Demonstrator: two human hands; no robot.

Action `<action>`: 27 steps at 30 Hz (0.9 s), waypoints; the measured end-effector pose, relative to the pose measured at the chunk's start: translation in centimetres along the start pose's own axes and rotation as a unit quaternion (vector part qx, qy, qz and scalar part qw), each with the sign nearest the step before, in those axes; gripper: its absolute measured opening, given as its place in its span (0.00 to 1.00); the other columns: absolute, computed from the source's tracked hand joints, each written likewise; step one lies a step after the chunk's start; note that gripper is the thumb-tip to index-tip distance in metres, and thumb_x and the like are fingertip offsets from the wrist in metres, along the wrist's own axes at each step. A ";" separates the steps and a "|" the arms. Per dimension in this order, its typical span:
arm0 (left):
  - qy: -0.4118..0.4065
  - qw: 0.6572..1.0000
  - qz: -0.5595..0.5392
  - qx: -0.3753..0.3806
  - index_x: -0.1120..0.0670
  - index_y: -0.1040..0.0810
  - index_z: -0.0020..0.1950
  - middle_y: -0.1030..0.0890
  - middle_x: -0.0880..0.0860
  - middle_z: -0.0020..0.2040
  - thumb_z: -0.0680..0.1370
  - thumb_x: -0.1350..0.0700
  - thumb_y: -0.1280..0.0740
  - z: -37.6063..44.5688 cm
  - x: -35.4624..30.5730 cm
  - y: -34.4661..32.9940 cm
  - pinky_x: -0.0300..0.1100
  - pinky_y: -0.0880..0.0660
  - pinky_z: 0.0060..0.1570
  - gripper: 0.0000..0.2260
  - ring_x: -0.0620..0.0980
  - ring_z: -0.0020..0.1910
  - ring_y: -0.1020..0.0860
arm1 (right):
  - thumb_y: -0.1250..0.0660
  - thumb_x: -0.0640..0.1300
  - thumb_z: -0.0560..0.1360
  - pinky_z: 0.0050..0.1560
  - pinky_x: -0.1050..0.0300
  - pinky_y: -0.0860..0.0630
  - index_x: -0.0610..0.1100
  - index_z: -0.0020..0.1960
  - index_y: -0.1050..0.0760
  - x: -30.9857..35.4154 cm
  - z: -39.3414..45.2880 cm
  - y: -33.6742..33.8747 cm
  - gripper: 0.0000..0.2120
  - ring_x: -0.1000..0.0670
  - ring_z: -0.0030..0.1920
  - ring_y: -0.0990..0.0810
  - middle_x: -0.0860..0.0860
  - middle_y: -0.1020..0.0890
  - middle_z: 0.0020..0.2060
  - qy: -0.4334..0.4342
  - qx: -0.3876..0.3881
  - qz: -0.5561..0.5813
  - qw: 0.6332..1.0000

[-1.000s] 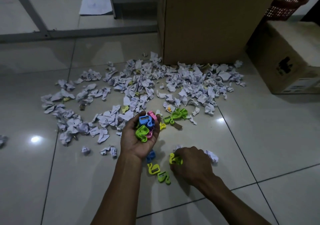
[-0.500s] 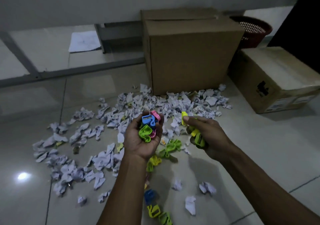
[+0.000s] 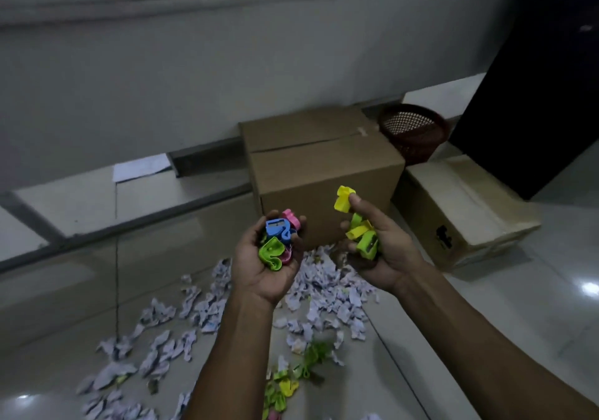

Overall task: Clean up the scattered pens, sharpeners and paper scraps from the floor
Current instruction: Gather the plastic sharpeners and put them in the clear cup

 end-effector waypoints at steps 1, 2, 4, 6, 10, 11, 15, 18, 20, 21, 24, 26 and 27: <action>0.005 1.000 0.004 -0.003 0.58 0.21 0.48 0.25 0.60 0.63 0.73 0.56 0.36 -1.0 -0.2 -1.9 0.39 0.22 0.28 0.09 0.58 0.49 0.21 | 0.29 0.49 0.67 0.16 0.66 0.37 0.43 0.46 0.25 1.6 -1.1 -1.2 0.12 0.53 0.19 0.31 0.48 0.26 0.31 -0.002 -0.004 0.000 1.000; 0.017 1.000 0.005 -0.009 0.59 0.21 0.47 0.24 0.60 0.61 0.71 0.56 0.36 -2.3 -0.6 -4.5 0.39 0.22 0.28 0.10 0.58 0.50 0.21 | 0.29 0.49 0.67 0.16 0.66 0.37 0.44 0.46 0.25 3.8 -2.6 -2.6 0.12 0.53 0.19 0.31 0.48 0.26 0.31 -0.004 -0.009 0.001 1.000; 0.028 0.999 0.012 -0.007 0.60 0.19 0.44 0.23 0.61 0.59 0.70 0.56 0.35 -5.2 -0.9 -8.5 0.38 0.22 0.28 0.10 0.58 0.49 0.20 | 0.29 0.50 0.67 0.15 0.68 0.40 0.44 0.45 0.26 6.9 -5.6 -4.9 0.12 0.53 0.19 0.31 0.49 0.25 0.31 -0.003 -0.013 0.003 1.000; 0.037 0.999 0.018 -0.011 0.60 0.17 0.40 0.21 0.62 0.54 0.70 0.56 0.35 -8.3 -1.6 -13.5 0.38 0.22 0.28 0.10 0.58 0.45 0.19 | 0.29 0.51 0.68 0.15 0.68 0.42 0.45 0.46 0.26 10.7 -8.9 -7.6 0.12 0.54 0.19 0.31 0.50 0.25 0.31 -0.006 -0.018 0.004 1.000; 0.054 0.998 0.018 0.002 0.58 0.19 0.42 0.21 0.62 0.51 0.71 0.56 0.36 -15.4 -3.0 -24.1 0.38 0.23 0.26 0.09 0.57 0.46 0.21 | 0.30 0.50 0.70 0.15 0.68 0.41 0.45 0.46 0.25 18.2 -16.6 -13.1 0.11 0.53 0.20 0.31 0.49 0.25 0.32 0.004 -0.035 0.022 0.999; 0.057 0.998 0.020 0.006 0.58 0.19 0.43 0.20 0.62 0.50 0.71 0.55 0.36 -17.0 -3.4 -26.8 0.38 0.23 0.26 0.08 0.57 0.47 0.21 | 0.30 0.50 0.70 0.15 0.68 0.40 0.45 0.47 0.25 19.9 -18.4 -14.5 0.11 0.53 0.20 0.31 0.49 0.25 0.32 0.007 -0.036 0.032 0.999; 0.063 0.998 0.032 0.005 0.57 0.19 0.43 0.18 0.62 0.47 0.70 0.56 0.36 -23.6 -4.7 -36.9 0.38 0.23 0.26 0.08 0.57 0.47 0.21 | 0.30 0.51 0.70 0.16 0.68 0.41 0.47 0.49 0.24 26.7 -25.6 -19.8 0.12 0.54 0.20 0.31 0.49 0.26 0.32 0.015 -0.045 0.047 0.998; 0.073 0.997 0.040 0.001 0.58 0.20 0.44 0.19 0.61 0.47 0.70 0.56 0.37 -27.5 -5.2 -43.3 0.37 0.23 0.27 0.09 0.58 0.44 0.20 | 0.30 0.51 0.70 0.17 0.70 0.44 0.46 0.48 0.26 31.5 -29.9 -23.1 0.12 0.54 0.20 0.31 0.49 0.26 0.32 0.030 -0.051 0.053 0.997; 0.089 0.994 0.057 -0.004 0.59 0.19 0.40 0.18 0.60 0.44 0.71 0.56 0.38 -29.7 -5.4 -47.4 0.36 0.23 0.27 0.10 0.58 0.39 0.18 | 0.30 0.51 0.70 0.17 0.70 0.44 0.45 0.44 0.23 34.7 -32.4 -25.2 0.10 0.54 0.20 0.31 0.49 0.26 0.32 0.040 -0.054 0.054 0.996; 0.096 0.993 0.068 -0.003 0.60 0.18 0.37 0.18 0.60 0.41 0.73 0.56 0.39 -30.9 -5.4 -49.5 0.36 0.23 0.26 0.12 0.58 0.37 0.18 | 0.29 0.52 0.69 0.17 0.70 0.44 0.45 0.42 0.22 36.3 -33.7 -26.4 0.10 0.55 0.20 0.31 0.50 0.26 0.33 0.050 -0.047 0.056 0.996; 0.094 0.993 0.076 -0.006 0.59 0.19 0.37 0.20 0.61 0.44 0.77 0.57 0.41 -32.9 -5.4 -54.2 0.37 0.23 0.26 0.15 0.59 0.36 0.19 | 0.30 0.52 0.69 0.16 0.70 0.45 0.46 0.41 0.24 40.4 -36.2 -28.7 0.10 0.55 0.20 0.31 0.50 0.26 0.32 0.078 -0.043 0.049 0.995; 0.098 0.992 0.079 -0.002 0.59 0.21 0.40 0.22 0.62 0.47 0.78 0.57 0.42 -33.9 -5.1 -57.0 0.37 0.23 0.25 0.12 0.59 0.42 0.22 | 0.31 0.53 0.71 0.16 0.70 0.46 0.47 0.40 0.26 43.0 -37.8 -29.9 0.10 0.55 0.19 0.31 0.51 0.27 0.31 0.098 -0.031 0.048 0.994; 0.099 0.992 0.083 0.003 0.59 0.22 0.41 0.22 0.62 0.47 0.78 0.57 0.42 -34.2 -4.8 -58.2 0.37 0.23 0.25 0.12 0.59 0.43 0.23 | 0.32 0.53 0.71 0.16 0.70 0.46 0.46 0.39 0.26 44.0 -38.6 -30.3 0.10 0.55 0.19 0.31 0.51 0.26 0.30 0.106 -0.026 0.051 0.993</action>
Point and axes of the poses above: each hand's wrist, its own z-axis towards the middle knuckle, its own y-axis out of the back of the hand, x = y × z, the point moved 9 cm from there along z, towards the middle knuckle
